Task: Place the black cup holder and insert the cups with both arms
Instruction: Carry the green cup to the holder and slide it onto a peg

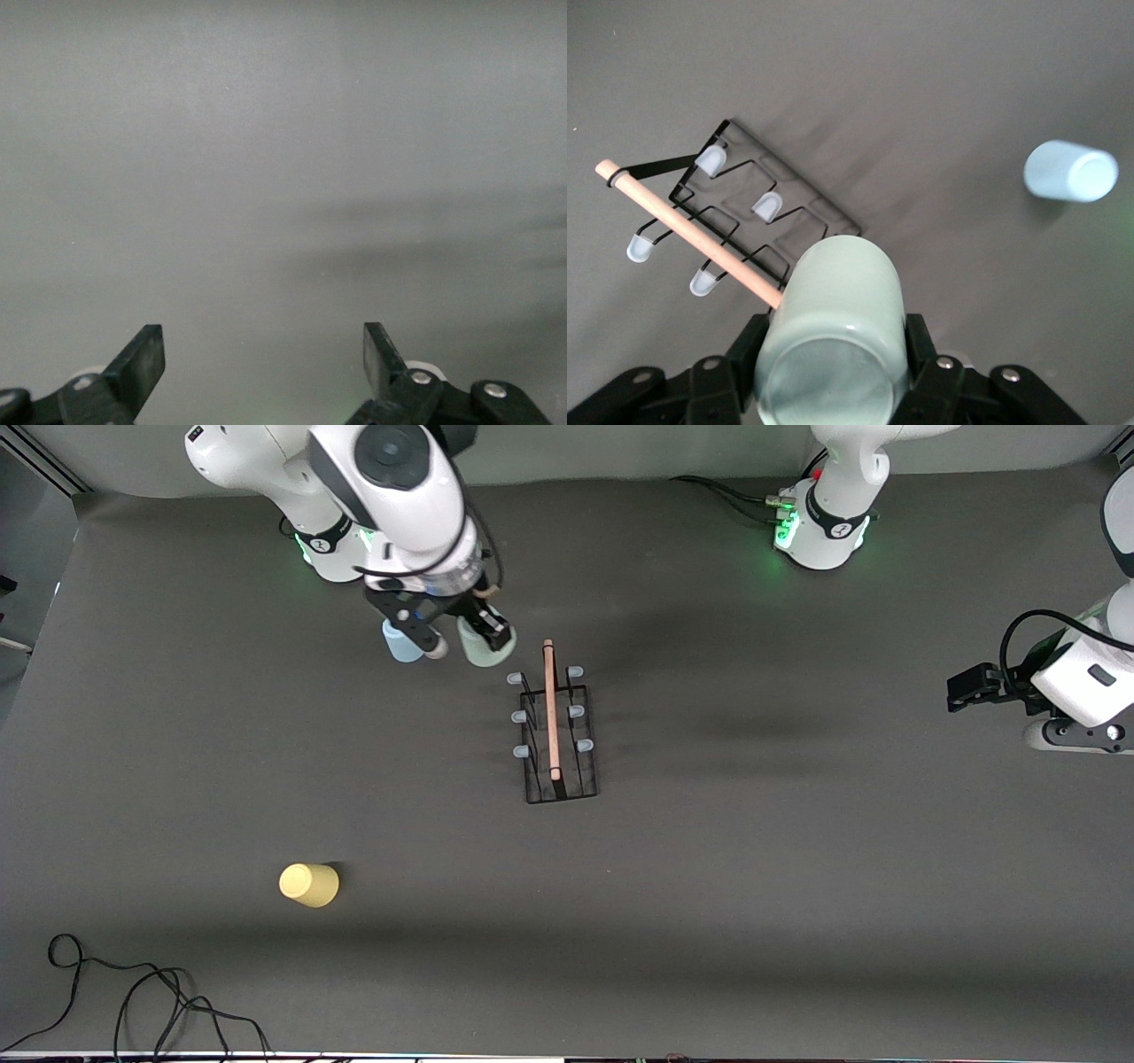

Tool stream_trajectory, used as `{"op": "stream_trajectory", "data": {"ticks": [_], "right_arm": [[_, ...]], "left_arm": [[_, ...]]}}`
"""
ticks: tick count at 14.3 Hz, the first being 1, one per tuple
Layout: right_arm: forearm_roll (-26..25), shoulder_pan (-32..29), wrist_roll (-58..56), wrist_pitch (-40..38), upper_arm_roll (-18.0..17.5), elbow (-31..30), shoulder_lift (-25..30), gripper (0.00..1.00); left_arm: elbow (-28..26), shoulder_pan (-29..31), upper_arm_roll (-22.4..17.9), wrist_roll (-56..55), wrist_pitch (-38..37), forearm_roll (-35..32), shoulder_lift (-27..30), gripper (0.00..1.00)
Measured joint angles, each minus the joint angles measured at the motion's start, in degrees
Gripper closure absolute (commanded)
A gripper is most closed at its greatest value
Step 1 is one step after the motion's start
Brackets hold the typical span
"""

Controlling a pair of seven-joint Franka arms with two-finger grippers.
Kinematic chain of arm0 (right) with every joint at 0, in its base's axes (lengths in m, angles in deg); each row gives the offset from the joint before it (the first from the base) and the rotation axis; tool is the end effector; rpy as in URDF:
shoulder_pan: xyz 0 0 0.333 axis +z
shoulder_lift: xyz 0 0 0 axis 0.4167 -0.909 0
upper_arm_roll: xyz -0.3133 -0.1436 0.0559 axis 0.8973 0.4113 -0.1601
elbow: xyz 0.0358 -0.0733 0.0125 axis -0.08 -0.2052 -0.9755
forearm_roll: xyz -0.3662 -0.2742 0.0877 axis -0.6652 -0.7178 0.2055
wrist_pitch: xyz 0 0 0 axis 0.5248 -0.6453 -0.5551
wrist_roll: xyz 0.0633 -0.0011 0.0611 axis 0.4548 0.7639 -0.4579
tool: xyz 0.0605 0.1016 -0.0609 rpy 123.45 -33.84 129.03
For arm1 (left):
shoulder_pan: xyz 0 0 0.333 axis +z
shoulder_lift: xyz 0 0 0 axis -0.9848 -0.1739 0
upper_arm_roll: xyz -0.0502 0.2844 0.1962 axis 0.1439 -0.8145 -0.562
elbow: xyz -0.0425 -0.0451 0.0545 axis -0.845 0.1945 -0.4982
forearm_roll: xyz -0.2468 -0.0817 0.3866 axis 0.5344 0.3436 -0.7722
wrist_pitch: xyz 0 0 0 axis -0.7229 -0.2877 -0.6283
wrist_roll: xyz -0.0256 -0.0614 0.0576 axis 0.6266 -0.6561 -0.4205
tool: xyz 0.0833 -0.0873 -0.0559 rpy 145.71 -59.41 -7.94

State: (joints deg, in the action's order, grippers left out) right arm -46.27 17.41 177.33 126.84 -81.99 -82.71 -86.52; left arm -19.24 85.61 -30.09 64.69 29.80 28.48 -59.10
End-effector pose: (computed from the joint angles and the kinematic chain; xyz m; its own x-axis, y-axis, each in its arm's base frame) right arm 0.4757 0.4516 0.4496 0.6895 -0.7201 -0.0777 -0.7187 -0.6935 0.0504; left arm 0.6439 -0.0104 0.5451 0.9937 -0.0677 -0.0892 -0.0690 -0.9975 -0.0118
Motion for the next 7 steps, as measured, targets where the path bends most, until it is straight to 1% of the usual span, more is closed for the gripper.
{"op": "stream_trajectory", "data": {"ticks": [3,7], "right_arm": [[0.2,0.5,1.2,6.2,0.1,-2.8,-1.9,0.88],[0.3,0.5,1.2,16.4,0.3,-10.4,-2.2,0.88]], "left_arm": [[0.0,0.0,0.0,0.0,-0.1,0.0,0.0,0.00],[0.0,0.0,0.0,0.0,-0.1,0.0,0.0,0.00]]}}
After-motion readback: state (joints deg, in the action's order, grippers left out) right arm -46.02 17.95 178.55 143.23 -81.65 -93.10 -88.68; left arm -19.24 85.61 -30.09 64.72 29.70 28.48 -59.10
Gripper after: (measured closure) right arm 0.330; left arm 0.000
